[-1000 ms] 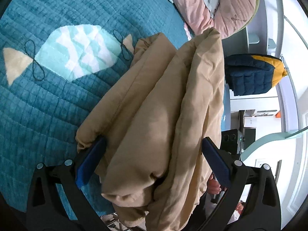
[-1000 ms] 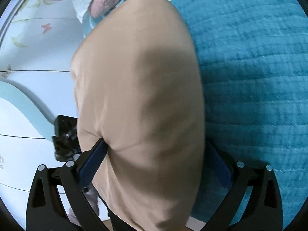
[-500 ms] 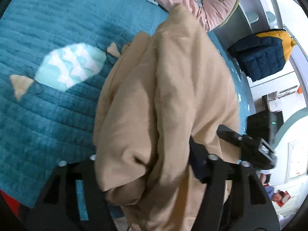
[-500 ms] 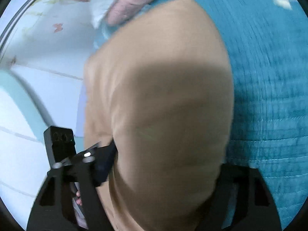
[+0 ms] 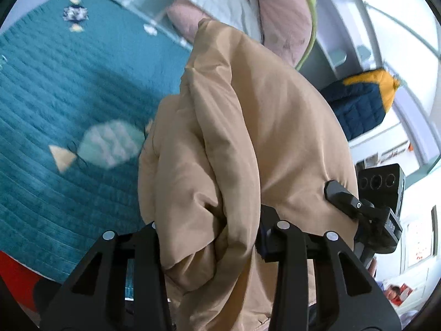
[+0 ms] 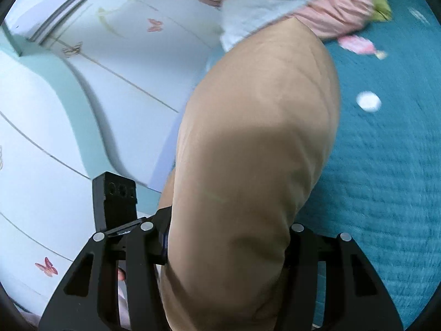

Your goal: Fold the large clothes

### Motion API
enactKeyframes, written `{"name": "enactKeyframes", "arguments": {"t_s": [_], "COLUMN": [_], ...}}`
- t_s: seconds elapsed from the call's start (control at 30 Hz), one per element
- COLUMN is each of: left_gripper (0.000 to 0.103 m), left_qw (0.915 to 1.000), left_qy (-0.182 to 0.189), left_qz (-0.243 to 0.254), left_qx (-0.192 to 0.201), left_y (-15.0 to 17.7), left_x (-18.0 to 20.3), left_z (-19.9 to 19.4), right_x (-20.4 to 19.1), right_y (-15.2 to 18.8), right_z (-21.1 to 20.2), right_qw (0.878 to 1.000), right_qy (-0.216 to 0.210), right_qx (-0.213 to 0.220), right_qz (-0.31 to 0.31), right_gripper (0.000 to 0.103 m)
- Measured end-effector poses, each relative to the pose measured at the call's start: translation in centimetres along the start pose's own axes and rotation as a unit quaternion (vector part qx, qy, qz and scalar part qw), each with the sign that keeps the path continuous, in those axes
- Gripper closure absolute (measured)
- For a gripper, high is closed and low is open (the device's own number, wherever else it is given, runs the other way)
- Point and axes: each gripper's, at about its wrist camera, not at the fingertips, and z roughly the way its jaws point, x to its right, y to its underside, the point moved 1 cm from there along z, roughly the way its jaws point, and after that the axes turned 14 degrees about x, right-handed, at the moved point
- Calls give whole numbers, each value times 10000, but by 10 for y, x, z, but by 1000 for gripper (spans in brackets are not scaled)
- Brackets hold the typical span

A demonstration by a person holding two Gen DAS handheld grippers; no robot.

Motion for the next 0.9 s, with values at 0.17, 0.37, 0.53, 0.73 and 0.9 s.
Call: {"name": "enactKeyframes", "arguments": {"t_s": [0.17, 0.37, 0.53, 0.73, 0.9], "left_gripper": [65, 65, 65, 65, 64], "left_qw": [9985, 9928, 9837, 9787, 9797], "left_qy": [85, -154, -628, -1277, -1770], "left_qz": [-47, 176, 535, 717, 536], "left_qx": [540, 1173, 1599, 1437, 769], "left_y": [-35, -102, -175, -240, -245], "left_x": [6, 11, 5, -35, -93], "left_z": [-34, -77, -103, -64, 10], "right_x": [-54, -109, -142, -112, -33], "right_y": [-29, -66, -97, -103, -79], "right_z": [18, 64, 122, 194, 249], "right_qw": [9984, 9945, 9893, 9930, 9995], "right_qy": [-294, -711, -1210, -1043, -308], "right_qx": [39, 50, 249, 347, 64], "right_qz": [-489, -762, -781, -422, 66], "right_gripper": [54, 53, 53, 48, 46]}}
